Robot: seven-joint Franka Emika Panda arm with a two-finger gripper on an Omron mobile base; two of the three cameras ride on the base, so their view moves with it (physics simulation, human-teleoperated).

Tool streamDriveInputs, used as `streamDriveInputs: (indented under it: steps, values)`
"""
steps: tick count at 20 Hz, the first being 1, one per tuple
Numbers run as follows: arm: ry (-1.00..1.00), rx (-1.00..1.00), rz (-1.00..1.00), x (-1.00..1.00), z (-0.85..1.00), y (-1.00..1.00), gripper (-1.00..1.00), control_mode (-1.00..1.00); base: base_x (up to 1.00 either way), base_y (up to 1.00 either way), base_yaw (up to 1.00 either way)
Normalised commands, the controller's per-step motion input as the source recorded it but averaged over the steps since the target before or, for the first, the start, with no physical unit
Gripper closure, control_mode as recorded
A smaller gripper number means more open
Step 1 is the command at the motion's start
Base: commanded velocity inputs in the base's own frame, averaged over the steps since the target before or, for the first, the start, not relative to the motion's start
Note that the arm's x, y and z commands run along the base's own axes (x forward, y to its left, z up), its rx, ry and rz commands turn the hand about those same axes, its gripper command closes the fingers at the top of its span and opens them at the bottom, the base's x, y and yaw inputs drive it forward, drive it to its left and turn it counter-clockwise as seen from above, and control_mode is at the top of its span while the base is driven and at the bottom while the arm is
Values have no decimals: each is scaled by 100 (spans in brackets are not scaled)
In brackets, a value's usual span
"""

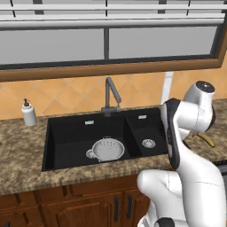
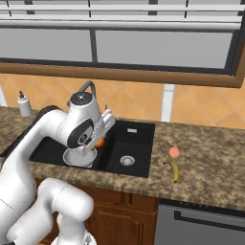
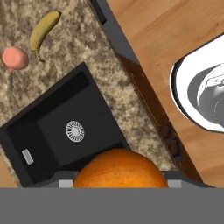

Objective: Put the colander in the sink, put the tangerine, banana, peach in the colander, and turn on the sink faucet and pour water over the colander.

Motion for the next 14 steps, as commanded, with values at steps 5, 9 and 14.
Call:
streamDriveInputs:
  steps: [5, 9, 14]
  values:
    - [2, -32, 11, -1, 0, 100, 100, -100, 0, 0, 0]
    - [14, -32, 22, 0, 0, 100, 100, -100, 0, 0, 0]
    - [30, -31, 32, 0, 0, 100, 100, -100, 0, 0, 0]
